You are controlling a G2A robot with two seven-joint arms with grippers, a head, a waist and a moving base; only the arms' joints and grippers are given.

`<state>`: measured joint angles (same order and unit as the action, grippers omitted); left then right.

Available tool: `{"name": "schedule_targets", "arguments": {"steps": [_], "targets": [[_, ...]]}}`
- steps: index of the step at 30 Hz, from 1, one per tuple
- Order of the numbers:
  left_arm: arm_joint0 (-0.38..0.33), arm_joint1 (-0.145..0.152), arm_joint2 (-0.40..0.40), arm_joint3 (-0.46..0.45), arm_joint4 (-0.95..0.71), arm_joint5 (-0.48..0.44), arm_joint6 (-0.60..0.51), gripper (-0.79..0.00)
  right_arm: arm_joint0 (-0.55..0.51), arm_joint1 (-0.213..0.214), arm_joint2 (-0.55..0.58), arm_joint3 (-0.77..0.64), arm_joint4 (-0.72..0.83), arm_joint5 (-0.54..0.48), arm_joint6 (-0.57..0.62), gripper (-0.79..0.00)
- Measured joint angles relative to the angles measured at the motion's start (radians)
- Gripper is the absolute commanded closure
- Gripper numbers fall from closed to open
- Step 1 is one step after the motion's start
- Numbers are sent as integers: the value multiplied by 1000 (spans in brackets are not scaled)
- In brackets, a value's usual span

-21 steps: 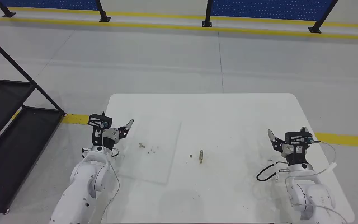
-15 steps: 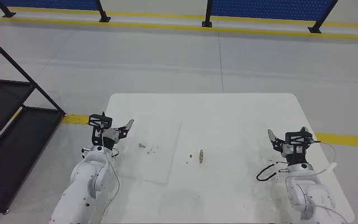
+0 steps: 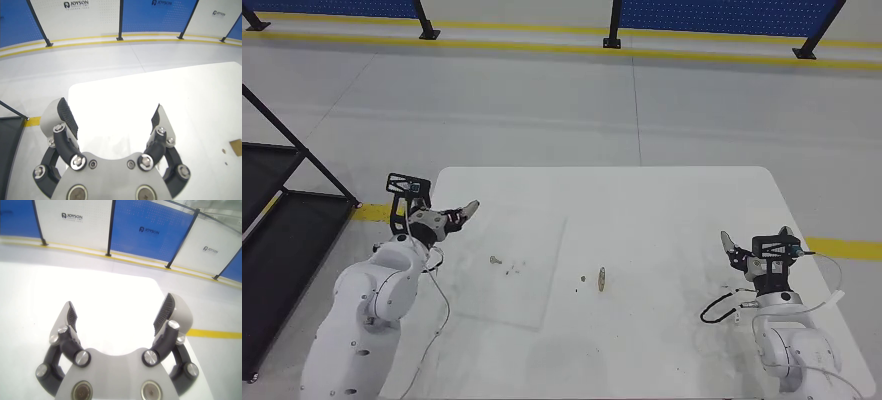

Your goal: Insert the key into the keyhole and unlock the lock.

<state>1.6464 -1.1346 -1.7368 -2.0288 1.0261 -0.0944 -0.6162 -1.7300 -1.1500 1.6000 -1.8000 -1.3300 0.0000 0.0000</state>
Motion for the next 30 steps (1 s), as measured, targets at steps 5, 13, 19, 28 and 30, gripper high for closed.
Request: {"name": "schedule_targets", "arguments": {"steps": [5, 13, 19, 28, 30], "targets": [[-34, 8, -38, -92, -121, 13, -265, -785, 0, 0, 0, 0, 0, 0, 0, -785], [-99, 23, -76, -125, -345, 35, -582, -785, 0, 0, 0, 0, 0, 0, 0, -785], [-136, 33, -54, -77, -359, 89, -686, -785, 0, 0, 0, 0, 0, 0, 0, -785], [-151, 39, 12, 5, -387, 114, -680, -785, 0, 0, 0, 0, 0, 0, 0, -785], [-155, 41, 18, 20, -392, 107, -675, -785, 0, 0, 0, 0, 0, 0, 0, -785]]}}
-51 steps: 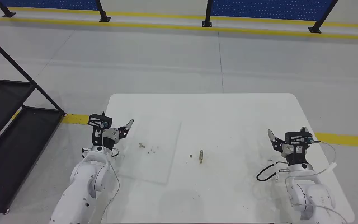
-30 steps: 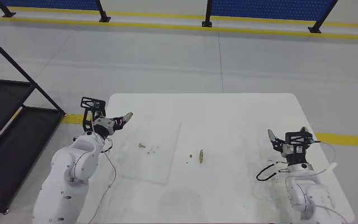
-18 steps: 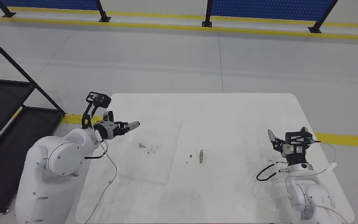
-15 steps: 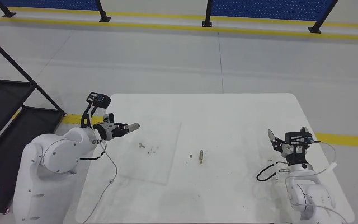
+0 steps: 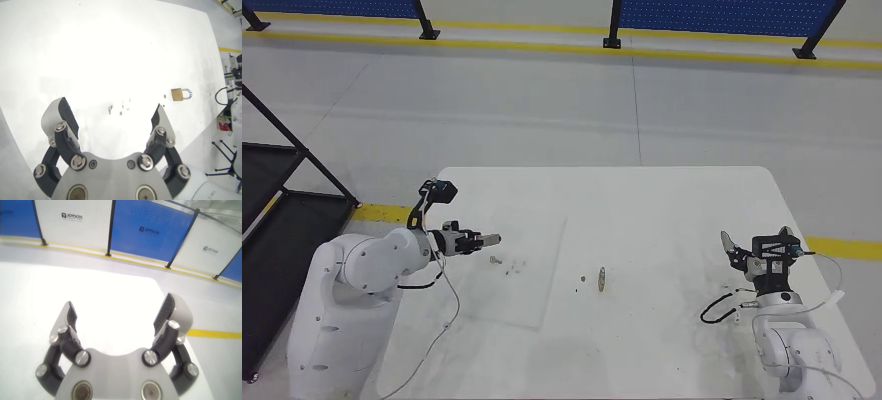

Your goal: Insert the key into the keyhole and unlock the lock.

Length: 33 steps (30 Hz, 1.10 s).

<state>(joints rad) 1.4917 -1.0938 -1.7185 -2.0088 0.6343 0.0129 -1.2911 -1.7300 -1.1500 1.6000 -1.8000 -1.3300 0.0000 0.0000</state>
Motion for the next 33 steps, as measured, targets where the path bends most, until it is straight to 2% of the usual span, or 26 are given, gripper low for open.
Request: {"name": "schedule_targets", "arguments": {"steps": [17, 27, 33], "targets": [[-38, 20, 15, 110, -80, -67, 3, -785, 0, 0, 0, 0, 0, 0, 0, -785], [-108, 29, 88, 187, -76, -63, -6, -785, 0, 0, 0, 0, 0, 0, 0, -785], [-120, 33, 124, 202, -80, -58, -7, -785, 0, 0, 0, 0, 0, 0, 0, -785]]}}
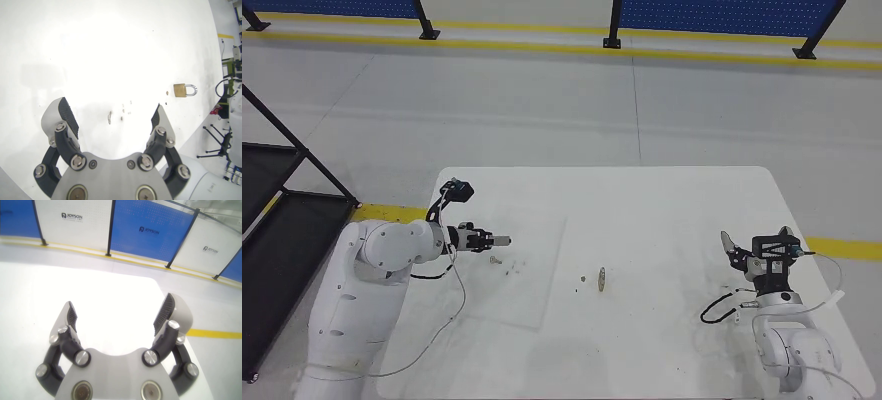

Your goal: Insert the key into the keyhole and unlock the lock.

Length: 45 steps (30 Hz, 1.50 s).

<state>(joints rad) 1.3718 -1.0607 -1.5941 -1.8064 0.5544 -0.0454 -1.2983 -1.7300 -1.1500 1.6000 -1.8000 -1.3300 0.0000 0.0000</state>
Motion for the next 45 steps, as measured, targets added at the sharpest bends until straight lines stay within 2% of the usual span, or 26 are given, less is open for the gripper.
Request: {"name": "schedule_targets", "arguments": {"steps": [10, 11, 14, 16, 22, 24, 26, 45], "targets": [[29, 9, 12, -7, -9, 3, 19, -785, 0, 0, 0, 0, 0, 0, 0, -785], [31, 10, 13, -6, -11, 3, 21, -711, 0, 0, 0, 0, 0, 0, 0, -785], [35, 13, 13, -4, -18, 2, 27, -579, 0, 0, 0, 0, 0, 0, 0, -785], [36, 15, 13, 0, -21, 0, 31, -529, 0, 0, 0, 0, 0, 0, 0, -785], [34, 21, 14, 17, -21, -4, 41, -483, 0, 0, 0, 0, 0, 0, 0, -785], [33, 23, 17, 24, -24, -4, 45, -413, 0, 0, 0, 0, 0, 0, 0, -785], [32, 24, 22, 30, -25, -5, 47, -388, 0, 0, 0, 0, 0, 0, 0, -785], [41, 41, 42, 49, -46, -16, 53, -299, 0, 0, 0, 0, 0, 0, 0, -785]]}}
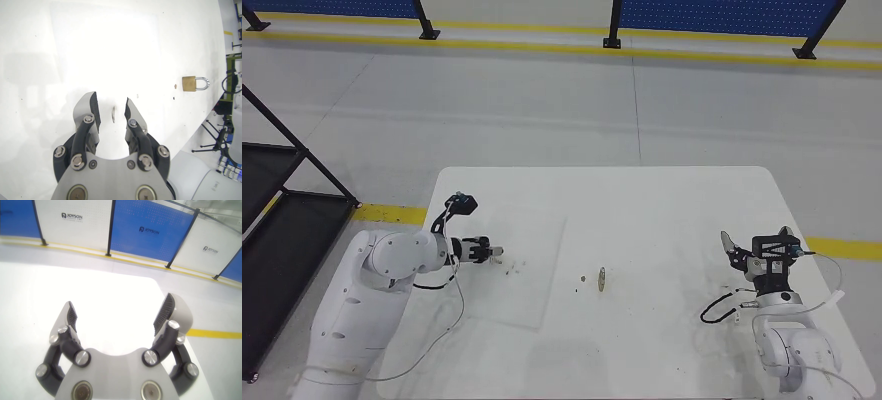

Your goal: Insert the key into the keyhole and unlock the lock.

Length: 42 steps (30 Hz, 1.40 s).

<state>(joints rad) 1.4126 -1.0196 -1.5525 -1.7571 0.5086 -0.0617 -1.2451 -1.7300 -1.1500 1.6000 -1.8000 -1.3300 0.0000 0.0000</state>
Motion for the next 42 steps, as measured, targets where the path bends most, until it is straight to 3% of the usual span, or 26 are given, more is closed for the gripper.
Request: {"name": "schedule_targets", "arguments": {"steps": [5, 21, 23, 24, 25, 42], "targets": [[4, 4, 5, -2, -4, -3, 1, -209, 0, 0, 0, 0, 0, 0, 0, -785], [-7, 16, 34, 11, -7, -1, 2, -139, 0, 0, 0, 0, 0, 0, 0, -785], [-7, 18, 36, 12, -8, -1, 2, -95, 0, 0, 0, 0, 0, 0, 0, -785], [-6, 19, 37, 12, -8, -1, 2, -9, 0, 0, 0, 0, 0, 0, 0, -785], [-6, 20, 37, 12, -9, -1, 2, 0, 0, 0, 0, 0, 0, 0, 0, -785], [22, 38, 8, -64, 5, 12, 10, 0, 0, 0, 0, 0, 0, 0, 0, -785]]}}
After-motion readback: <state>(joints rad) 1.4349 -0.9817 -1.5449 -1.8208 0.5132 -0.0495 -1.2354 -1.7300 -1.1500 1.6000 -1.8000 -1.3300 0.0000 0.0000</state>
